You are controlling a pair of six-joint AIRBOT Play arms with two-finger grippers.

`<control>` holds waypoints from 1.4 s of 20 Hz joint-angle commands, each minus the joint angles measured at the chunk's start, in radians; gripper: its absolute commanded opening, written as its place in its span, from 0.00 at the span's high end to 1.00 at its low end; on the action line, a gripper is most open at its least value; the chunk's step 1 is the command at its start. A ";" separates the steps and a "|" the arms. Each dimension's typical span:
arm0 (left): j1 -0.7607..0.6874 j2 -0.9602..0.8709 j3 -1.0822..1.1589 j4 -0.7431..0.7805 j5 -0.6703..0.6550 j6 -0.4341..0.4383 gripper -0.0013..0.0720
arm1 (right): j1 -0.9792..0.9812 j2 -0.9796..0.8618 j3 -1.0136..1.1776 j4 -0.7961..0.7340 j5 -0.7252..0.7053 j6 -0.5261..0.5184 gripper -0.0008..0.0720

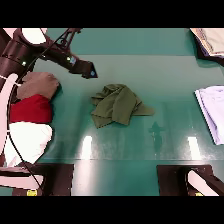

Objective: Fold the shirts.

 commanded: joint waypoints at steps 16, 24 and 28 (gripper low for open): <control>-0.325 -0.041 -0.410 -0.026 0.475 -0.112 0.08 | 0.000 -0.003 0.002 0.001 0.042 0.000 0.96; -0.201 0.117 -0.275 0.097 0.280 -0.082 0.95 | 0.008 -0.028 0.001 0.026 0.116 -0.001 0.96; -0.064 0.294 -0.180 0.153 0.114 -0.006 0.95 | 0.138 -0.169 -0.003 0.046 0.218 0.000 0.40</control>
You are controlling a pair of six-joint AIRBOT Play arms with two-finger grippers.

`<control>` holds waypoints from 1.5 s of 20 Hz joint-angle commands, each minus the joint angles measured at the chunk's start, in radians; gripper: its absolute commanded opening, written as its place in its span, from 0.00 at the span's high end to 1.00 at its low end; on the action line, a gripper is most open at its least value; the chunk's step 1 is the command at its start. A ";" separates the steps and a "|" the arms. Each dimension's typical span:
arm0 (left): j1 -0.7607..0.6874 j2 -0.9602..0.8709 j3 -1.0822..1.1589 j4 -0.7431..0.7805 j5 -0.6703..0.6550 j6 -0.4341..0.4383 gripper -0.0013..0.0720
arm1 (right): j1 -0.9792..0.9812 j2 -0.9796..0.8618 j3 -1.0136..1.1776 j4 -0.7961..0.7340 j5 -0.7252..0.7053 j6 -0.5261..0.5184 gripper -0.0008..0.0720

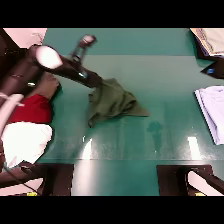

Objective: Fold the shirts.

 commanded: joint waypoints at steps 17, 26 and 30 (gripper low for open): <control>0.139 0.169 0.056 0.107 -0.377 0.077 0.95 | 0.579 -0.848 0.232 0.166 -0.291 -0.122 0.38; 0.139 0.169 0.056 0.107 -0.377 0.077 0.95 | 0.610 -0.963 0.421 0.164 -0.309 -0.119 0.96; 0.139 0.175 0.093 0.172 -0.380 0.074 0.95 | 0.569 -0.855 0.421 0.068 -0.267 -0.119 0.97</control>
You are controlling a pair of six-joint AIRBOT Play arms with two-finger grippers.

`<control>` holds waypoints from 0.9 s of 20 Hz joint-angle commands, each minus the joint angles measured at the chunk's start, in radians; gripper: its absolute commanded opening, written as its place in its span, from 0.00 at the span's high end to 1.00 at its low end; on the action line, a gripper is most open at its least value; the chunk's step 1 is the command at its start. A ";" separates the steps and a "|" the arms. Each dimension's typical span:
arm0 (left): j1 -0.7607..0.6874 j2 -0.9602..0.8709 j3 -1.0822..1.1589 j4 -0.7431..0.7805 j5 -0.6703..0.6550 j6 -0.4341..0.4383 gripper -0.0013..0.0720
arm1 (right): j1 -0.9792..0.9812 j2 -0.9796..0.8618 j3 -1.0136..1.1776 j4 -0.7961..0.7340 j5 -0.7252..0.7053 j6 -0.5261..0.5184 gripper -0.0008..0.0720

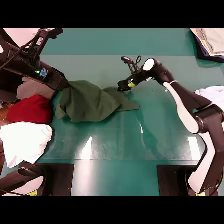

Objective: Fold the shirts.

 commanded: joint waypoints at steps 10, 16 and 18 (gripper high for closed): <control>0.001 0.114 0.322 0.164 0.029 -0.010 0.95 | -0.428 0.784 0.009 -0.219 0.138 0.007 0.97; 0.001 0.171 0.399 0.129 0.030 -0.053 0.95 | -0.589 1.032 0.009 -0.219 0.130 0.007 0.97; 0.001 0.189 0.476 0.045 0.032 -0.053 0.95 | -0.654 1.112 0.009 -0.219 0.098 0.007 0.97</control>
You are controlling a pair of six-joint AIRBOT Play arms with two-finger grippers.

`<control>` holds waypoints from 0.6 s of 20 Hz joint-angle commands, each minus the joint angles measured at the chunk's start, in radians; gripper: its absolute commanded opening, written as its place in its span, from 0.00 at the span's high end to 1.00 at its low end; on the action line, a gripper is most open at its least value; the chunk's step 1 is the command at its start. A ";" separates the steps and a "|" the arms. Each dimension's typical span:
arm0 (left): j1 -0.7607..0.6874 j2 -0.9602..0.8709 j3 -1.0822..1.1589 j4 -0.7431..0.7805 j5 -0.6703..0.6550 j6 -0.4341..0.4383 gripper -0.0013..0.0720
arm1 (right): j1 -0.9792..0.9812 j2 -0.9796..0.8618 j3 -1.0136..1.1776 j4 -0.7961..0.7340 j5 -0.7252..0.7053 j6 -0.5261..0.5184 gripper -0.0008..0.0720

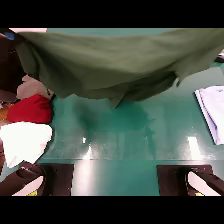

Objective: Fold the shirts.

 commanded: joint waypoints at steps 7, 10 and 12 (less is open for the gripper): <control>0.001 0.026 0.035 -0.459 0.010 -0.034 0.95 | -0.272 0.235 0.004 0.080 -0.178 0.001 0.97; 0.001 0.015 -0.217 -0.451 0.024 -0.032 0.95 | -0.262 0.068 0.108 0.251 -0.061 0.002 0.97; 0.001 -0.005 -0.409 -0.437 0.081 -0.008 0.95 | -0.184 -0.098 0.184 0.255 0.042 0.047 0.97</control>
